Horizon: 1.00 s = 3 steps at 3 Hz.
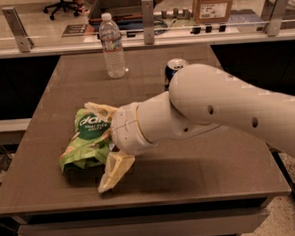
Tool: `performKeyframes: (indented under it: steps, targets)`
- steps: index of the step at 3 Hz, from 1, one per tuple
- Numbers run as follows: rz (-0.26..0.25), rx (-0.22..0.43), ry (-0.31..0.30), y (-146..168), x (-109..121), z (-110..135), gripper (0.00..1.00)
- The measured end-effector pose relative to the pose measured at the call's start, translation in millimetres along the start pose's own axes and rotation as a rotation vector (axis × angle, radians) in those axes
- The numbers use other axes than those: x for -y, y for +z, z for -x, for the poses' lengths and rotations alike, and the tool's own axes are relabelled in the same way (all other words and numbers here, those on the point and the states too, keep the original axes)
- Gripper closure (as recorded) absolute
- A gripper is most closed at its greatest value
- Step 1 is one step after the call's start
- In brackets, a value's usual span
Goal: Pick green rice chip bag
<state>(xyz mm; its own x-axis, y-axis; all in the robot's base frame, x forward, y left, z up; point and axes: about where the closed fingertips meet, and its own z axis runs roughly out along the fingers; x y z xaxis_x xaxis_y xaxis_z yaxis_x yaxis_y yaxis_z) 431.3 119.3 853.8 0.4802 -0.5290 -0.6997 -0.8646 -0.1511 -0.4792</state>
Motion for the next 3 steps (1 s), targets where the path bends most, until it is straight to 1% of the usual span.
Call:
performKeyframes:
  steps: [1, 3]
  targets:
    - [-0.014, 0.044, 0.027, 19.1, -4.8, -0.4, 0.17]
    - [-0.014, 0.044, 0.027, 14.9, -1.4, 4.0, 0.64]
